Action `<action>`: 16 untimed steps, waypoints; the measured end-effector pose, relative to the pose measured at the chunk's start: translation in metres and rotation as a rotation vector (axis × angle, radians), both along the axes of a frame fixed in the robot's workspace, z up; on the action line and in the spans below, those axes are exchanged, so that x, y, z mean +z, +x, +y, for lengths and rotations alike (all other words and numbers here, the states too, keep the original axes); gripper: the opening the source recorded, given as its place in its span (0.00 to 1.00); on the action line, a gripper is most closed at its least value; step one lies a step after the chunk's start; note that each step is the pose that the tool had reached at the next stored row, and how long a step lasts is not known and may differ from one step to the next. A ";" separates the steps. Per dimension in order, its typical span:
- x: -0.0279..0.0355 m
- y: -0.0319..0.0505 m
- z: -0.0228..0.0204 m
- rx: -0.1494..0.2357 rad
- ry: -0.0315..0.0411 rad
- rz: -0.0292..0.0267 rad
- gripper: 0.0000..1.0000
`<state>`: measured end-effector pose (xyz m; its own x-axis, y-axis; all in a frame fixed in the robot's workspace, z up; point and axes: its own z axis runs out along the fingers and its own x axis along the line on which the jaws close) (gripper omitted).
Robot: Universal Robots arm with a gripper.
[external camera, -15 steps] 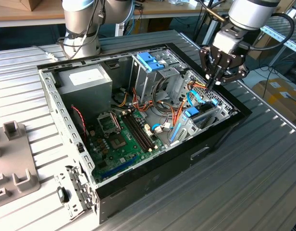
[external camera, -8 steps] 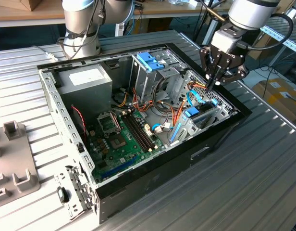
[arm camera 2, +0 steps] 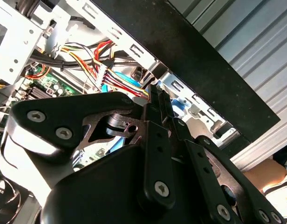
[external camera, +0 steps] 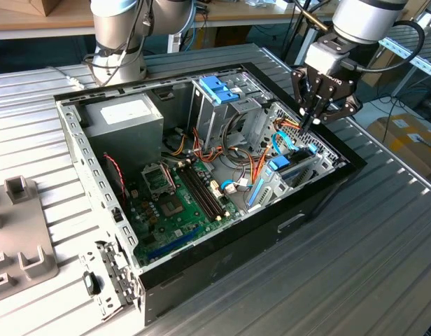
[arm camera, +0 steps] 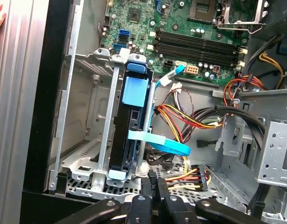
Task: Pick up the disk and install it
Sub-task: 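Insert the second disk wire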
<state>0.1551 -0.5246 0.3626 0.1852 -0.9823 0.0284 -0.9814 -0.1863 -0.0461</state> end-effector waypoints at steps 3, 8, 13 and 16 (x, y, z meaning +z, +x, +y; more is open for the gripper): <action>-0.0009 -0.0028 0.0000 -0.016 -0.0016 -0.0001 0.17; -0.0027 -0.0031 -0.0006 -0.064 -0.0024 0.0000 0.17; -0.0027 -0.0050 -0.0073 -0.065 0.0129 0.0005 0.17; -0.0028 -0.0060 -0.0137 -0.065 0.0371 0.0013 0.17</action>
<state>0.1491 -0.5383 0.3598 0.1209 -0.9926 -0.0084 -0.9915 -0.1203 -0.0505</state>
